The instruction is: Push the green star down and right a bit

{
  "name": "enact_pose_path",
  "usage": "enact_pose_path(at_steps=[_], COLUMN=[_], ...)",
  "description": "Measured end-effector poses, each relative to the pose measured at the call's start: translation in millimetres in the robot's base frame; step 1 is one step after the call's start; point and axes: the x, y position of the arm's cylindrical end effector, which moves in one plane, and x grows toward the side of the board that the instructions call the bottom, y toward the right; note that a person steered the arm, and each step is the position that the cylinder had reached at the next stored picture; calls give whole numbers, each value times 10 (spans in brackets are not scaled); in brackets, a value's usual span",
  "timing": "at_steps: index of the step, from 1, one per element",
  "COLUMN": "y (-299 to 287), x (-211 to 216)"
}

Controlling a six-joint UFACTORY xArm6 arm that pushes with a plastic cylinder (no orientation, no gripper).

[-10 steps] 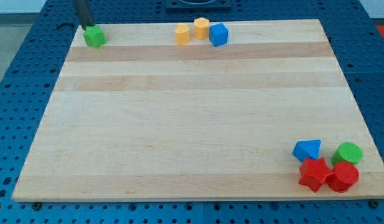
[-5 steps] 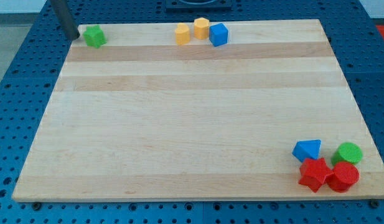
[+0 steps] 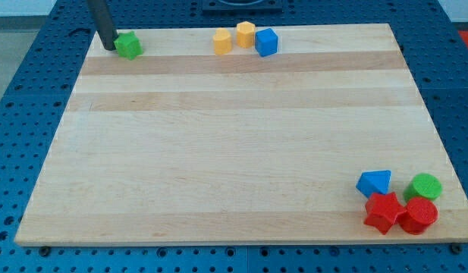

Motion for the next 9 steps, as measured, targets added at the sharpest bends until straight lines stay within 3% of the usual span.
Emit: enact_pose_path(at_steps=[7, 9], y=[349, 843], x=[-235, -218])
